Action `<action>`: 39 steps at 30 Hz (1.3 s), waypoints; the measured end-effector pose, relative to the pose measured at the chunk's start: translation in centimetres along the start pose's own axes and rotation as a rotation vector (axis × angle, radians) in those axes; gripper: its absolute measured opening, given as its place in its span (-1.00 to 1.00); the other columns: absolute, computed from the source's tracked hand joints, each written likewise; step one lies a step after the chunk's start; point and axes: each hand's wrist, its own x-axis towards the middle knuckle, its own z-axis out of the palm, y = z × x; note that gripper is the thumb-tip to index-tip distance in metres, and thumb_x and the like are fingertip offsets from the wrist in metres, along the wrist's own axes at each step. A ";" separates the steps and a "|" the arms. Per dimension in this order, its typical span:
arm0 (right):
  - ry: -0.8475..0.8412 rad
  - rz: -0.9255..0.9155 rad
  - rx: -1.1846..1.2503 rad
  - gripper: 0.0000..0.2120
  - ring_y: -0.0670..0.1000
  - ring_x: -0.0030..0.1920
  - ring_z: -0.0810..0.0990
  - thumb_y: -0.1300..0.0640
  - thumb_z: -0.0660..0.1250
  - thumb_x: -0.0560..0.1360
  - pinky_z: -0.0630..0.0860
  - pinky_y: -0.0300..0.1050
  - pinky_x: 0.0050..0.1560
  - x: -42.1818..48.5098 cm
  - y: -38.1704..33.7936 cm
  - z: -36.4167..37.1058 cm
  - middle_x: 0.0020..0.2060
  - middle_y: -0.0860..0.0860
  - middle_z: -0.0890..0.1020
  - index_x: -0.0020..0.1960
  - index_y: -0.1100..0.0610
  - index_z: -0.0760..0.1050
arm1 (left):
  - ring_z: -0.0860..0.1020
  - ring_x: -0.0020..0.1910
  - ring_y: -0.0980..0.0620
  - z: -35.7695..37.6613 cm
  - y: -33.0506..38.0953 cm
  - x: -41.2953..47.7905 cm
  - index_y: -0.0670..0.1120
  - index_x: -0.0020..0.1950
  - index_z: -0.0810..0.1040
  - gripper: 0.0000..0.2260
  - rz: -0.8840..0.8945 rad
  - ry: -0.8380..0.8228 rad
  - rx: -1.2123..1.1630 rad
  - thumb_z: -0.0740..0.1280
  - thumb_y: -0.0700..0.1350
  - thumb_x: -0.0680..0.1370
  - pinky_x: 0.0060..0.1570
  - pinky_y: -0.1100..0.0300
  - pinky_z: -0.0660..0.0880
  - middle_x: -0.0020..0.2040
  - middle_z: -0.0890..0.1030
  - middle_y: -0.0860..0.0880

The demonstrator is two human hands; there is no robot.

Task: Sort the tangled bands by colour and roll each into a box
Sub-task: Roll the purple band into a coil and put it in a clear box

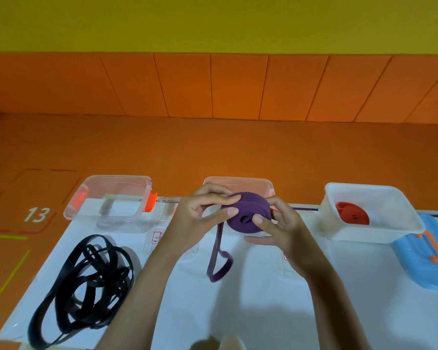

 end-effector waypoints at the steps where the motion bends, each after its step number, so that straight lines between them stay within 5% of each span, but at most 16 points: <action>1: -0.003 -0.007 0.024 -0.70 0.19 0.20 0.71 -0.02 0.54 0.54 0.73 0.14 0.01 0.3 0.2 -0.2 0.17 0.07 0.69 0.19 0.05 0.57 | 0.62 0.22 0.00 -0.3 -0.1 0.2 0.00 0.19 0.76 -0.76 -0.026 -0.045 -0.009 0.54 -0.16 0.53 0.23 0.15 0.57 0.14 0.68 0.02; 5: -0.039 0.031 0.001 -0.78 0.16 0.21 0.71 0.02 0.54 0.54 0.72 0.11 0.04 1.5 0.8 -0.6 0.16 0.06 0.69 0.14 0.01 0.60 | 0.65 0.16 -0.01 -1.0 -0.6 0.9 0.09 0.26 0.74 -0.70 -0.058 -0.067 0.032 0.53 -0.17 0.56 0.20 0.20 0.58 0.14 0.70 0.01; 9: -0.033 0.035 -0.350 -0.76 0.05 0.08 0.73 -0.09 0.58 0.46 0.71 -0.07 0.00 2.7 0.7 -1.4 0.04 -0.12 0.72 0.09 -0.14 0.64 | 0.68 0.04 0.03 -0.7 -1.2 1.5 0.19 0.12 0.72 -0.74 -0.068 0.045 0.064 0.59 -0.03 0.46 0.11 0.22 0.59 0.06 0.74 0.05; 13: -0.022 0.050 -0.241 -0.66 0.03 0.04 0.76 0.05 0.58 0.50 0.72 -0.08 -0.16 3.2 0.8 -1.7 0.06 -0.13 0.72 0.15 -0.27 0.59 | 0.69 0.14 -0.02 0.5 -2.5 2.1 0.10 0.02 0.76 -0.86 -0.017 0.056 0.138 0.57 -0.04 0.48 0.14 0.13 0.61 0.07 0.75 0.06; 19: -0.019 0.055 -0.042 -0.72 0.12 0.12 0.74 0.19 0.53 0.55 0.73 0.04 -0.03 3.5 1.4 -2.0 0.14 0.03 0.71 0.14 -0.08 0.56 | 0.60 0.21 0.01 -0.9 -2.9 2.7 0.17 0.22 0.74 -0.71 -0.051 -0.138 0.112 0.53 -0.10 0.54 0.22 0.15 0.56 0.16 0.66 0.06; 22: -0.041 0.055 0.034 -0.73 0.17 0.19 0.71 0.22 0.50 0.58 0.72 0.13 0.03 3.4 2.1 -1.9 0.19 0.11 0.68 0.18 -0.02 0.54 | 0.66 0.18 -0.01 -0.3 -2.6 3.2 0.14 0.23 0.74 -0.66 -0.036 -0.074 0.091 0.58 -0.14 0.50 0.16 0.21 0.56 0.14 0.73 0.09; 27: 0.014 0.003 -0.294 -0.71 -0.05 0.10 0.72 -0.06 0.57 0.49 0.66 -0.23 -0.09 3.9 1.7 -2.8 0.10 -0.13 0.72 0.13 -0.28 0.58 | 0.72 0.12 0.03 0.6 -2.8 3.2 0.13 0.12 0.72 -0.68 -0.046 0.088 0.161 0.66 0.01 0.40 0.10 0.22 0.64 0.08 0.76 0.11; 30: 0.084 0.019 -0.220 -0.73 0.01 0.04 0.75 -0.12 0.55 0.45 0.72 -0.11 -0.16 3.8 1.9 -2.8 0.07 -0.09 0.72 0.12 -0.21 0.62 | 0.73 0.10 0.03 1.0 -2.8 3.1 0.14 0.04 0.74 -0.75 -0.036 0.098 0.159 0.65 0.03 0.40 0.10 0.17 0.65 0.04 0.77 0.12; 36: 0.105 0.014 -0.059 -0.80 0.10 0.10 0.75 0.21 0.52 0.55 0.72 -0.06 -0.06 2.6 2.0 -2.3 0.08 0.03 0.73 0.10 -0.04 0.64 | 0.63 0.25 -0.05 -1.3 -2.7 2.5 0.15 0.25 0.73 -0.66 -0.061 -0.122 0.115 0.58 0.05 0.48 0.26 0.14 0.59 0.17 0.68 0.04; 39: 0.050 -0.016 0.002 -0.79 0.15 0.20 0.71 0.20 0.49 0.58 0.71 0.03 0.00 2.0 2.1 -1.3 0.16 0.06 0.70 0.18 0.04 0.59 | 0.68 0.13 -0.01 -1.2 -2.4 1.8 0.16 0.25 0.73 -0.61 -0.055 -0.003 0.030 0.62 0.01 0.43 0.13 0.22 0.61 0.12 0.73 0.01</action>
